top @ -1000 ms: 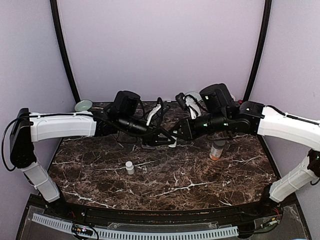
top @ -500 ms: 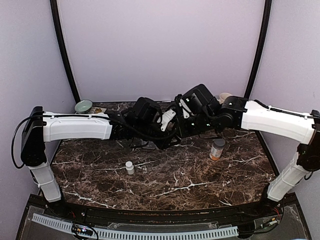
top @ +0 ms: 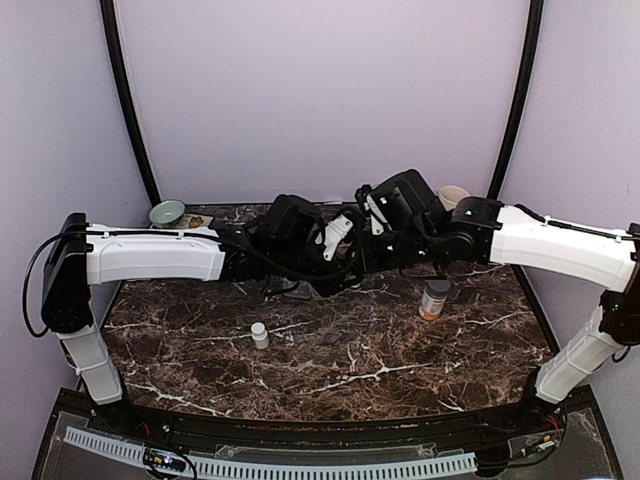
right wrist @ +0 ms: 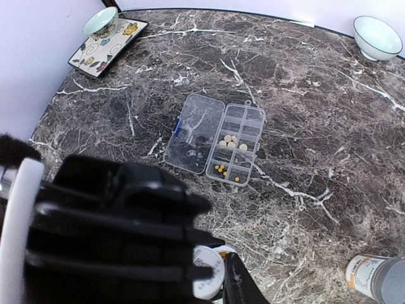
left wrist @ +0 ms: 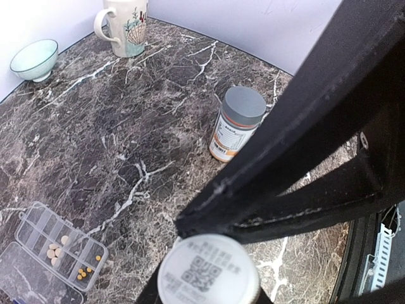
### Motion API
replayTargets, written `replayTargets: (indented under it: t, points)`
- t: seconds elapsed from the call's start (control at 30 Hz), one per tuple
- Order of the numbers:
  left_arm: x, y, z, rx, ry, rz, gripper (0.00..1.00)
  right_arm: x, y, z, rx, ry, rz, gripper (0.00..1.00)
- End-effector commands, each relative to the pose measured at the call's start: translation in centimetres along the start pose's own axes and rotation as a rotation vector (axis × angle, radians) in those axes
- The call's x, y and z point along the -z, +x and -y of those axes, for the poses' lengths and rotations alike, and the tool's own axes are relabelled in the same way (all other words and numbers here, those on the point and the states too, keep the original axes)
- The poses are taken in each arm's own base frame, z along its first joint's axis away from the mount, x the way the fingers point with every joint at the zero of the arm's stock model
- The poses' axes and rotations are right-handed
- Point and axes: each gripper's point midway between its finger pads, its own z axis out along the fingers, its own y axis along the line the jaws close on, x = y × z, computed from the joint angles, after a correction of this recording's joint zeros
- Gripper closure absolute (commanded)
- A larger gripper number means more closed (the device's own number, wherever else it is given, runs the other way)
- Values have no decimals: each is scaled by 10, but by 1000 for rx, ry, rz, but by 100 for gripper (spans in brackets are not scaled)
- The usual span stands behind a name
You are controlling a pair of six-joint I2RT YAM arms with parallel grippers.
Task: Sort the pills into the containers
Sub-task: Screw the lid of the pill bottle onto the pill bottle.
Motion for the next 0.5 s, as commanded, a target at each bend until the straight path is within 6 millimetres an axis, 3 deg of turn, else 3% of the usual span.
replayTargets:
  t: [0.0, 0.23, 0.47]
  points:
    - [23, -43, 2, -25, -7, 162, 93, 7, 6, -22, 2, -102, -4, 77]
    - [30, -41, -3, 22, 64, 189, 96, 16, 3, -23, -18, -132, 20, 79]
    - [46, -33, 10, -12, 186, 210, 97, 22, 5, -24, -25, -154, 18, 80]
